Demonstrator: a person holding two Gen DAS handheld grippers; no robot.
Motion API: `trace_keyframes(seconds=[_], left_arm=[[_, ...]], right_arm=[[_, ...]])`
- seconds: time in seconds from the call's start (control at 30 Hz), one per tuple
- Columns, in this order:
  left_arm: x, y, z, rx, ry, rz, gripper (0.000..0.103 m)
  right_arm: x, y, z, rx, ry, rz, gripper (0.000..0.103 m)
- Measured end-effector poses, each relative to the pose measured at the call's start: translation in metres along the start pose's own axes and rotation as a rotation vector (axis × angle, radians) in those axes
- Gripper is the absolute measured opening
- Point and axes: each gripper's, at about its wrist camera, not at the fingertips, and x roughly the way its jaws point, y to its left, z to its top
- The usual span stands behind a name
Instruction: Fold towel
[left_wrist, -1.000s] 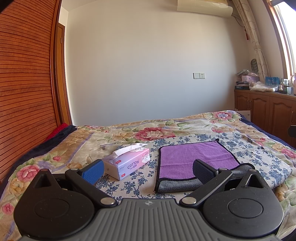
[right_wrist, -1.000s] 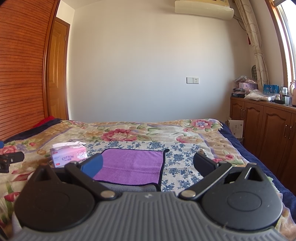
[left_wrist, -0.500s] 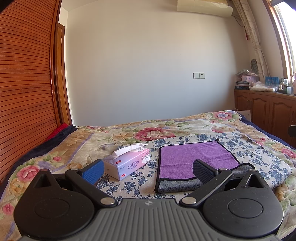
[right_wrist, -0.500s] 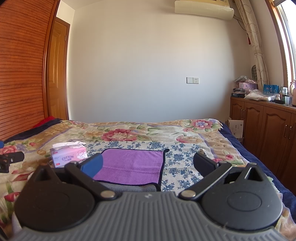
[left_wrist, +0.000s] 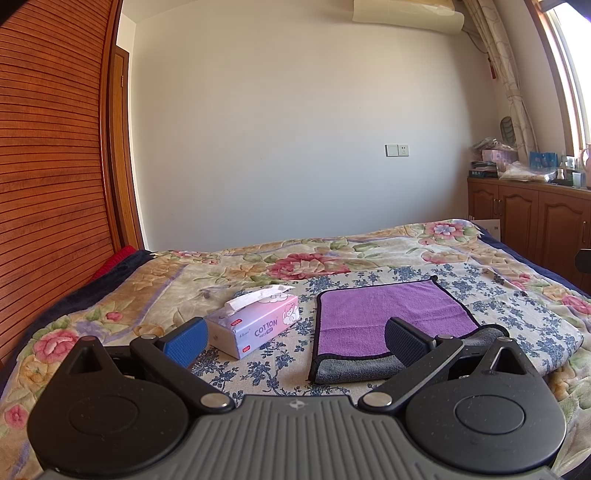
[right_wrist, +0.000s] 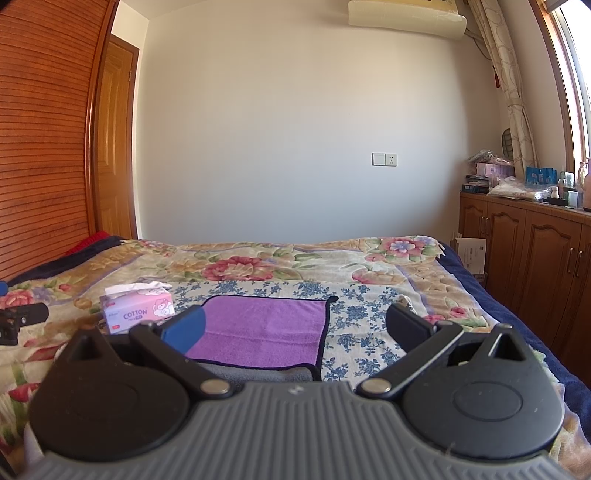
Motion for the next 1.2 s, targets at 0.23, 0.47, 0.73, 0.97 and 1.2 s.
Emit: trace_keyframes(seconds=[0.23,0.47,0.73,0.97,1.2], left_arm=[[0.002,0.003,0.004,0.005,0.015,-0.004,0.103],[0.009,-0.003,0.001,0.028,0.049,-0.016,0.103],[0.025,-0.006,0.003,0.049,0.088,-0.041,0.103],[0.039,-0.009,0.005,0.064,0.105,-0.053,0.103],[0.050,-0.011,0.008,0.065,0.108,-0.067,0.103]], right_arm=[[0.002,0.005,0.000,-0.005,0.009,0.007,0.103],[0.006,0.006,-0.001,-0.009,0.029,0.018,0.103],[0.017,0.007,-0.003,0.003,0.062,0.028,0.103],[0.031,0.007,-0.007,0.019,0.114,0.032,0.103],[0.039,0.010,-0.009,0.029,0.152,0.040,0.103]])
